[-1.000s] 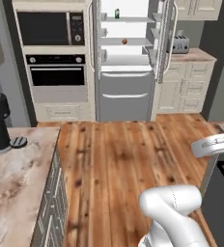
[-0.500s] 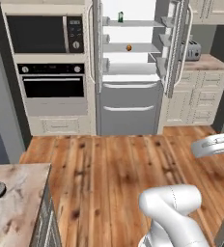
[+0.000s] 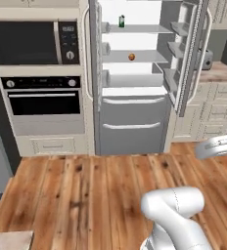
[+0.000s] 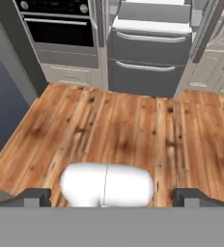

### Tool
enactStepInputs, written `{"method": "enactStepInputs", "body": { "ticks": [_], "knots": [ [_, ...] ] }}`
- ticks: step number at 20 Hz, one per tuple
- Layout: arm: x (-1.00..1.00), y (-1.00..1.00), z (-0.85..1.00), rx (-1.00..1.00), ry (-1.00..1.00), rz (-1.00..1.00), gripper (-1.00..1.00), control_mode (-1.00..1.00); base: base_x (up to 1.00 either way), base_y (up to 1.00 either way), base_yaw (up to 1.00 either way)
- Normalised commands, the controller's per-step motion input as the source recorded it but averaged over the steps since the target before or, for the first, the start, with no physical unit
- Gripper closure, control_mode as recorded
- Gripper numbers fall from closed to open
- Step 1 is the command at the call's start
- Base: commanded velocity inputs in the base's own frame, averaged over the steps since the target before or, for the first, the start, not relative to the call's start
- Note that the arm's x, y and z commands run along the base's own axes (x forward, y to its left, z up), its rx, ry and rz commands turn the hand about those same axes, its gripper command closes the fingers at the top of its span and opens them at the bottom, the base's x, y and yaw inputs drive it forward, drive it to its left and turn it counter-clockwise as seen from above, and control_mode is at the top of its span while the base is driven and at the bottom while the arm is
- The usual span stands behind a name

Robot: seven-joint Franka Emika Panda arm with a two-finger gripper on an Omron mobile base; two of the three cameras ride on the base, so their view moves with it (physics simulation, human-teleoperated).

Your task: Pick up each peach from the fridge and place one peach on each plate on the dining counter.

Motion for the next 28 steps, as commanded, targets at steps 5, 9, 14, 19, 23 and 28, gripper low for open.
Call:
{"method": "enactStepInputs", "body": {
  "ticks": [5,9,14,19,23,28],
  "knots": [
    [0.0,0.0,0.0,0.0,0.0,0.0,-1.0,1.0,1.0,0.06,-0.18],
    [0.0,0.0,0.0,0.0,0.0,0.0,-1.0,1.0,1.0,0.31,-0.18],
    [0.0,0.0,0.0,0.0,0.0,0.0,-1.0,1.0,1.0,0.22,-0.15],
    [0.0,0.0,0.0,0.0,0.0,0.0,-1.0,1.0,1.0,0.18,-0.13],
    [0.0,0.0,0.0,0.0,0.0,0.0,-1.0,1.0,1.0,0.0,-0.05],
    [0.0,0.0,0.0,0.0,0.0,0.0,-1.0,1.0,1.0,0.0,-0.02]
  ]
}}
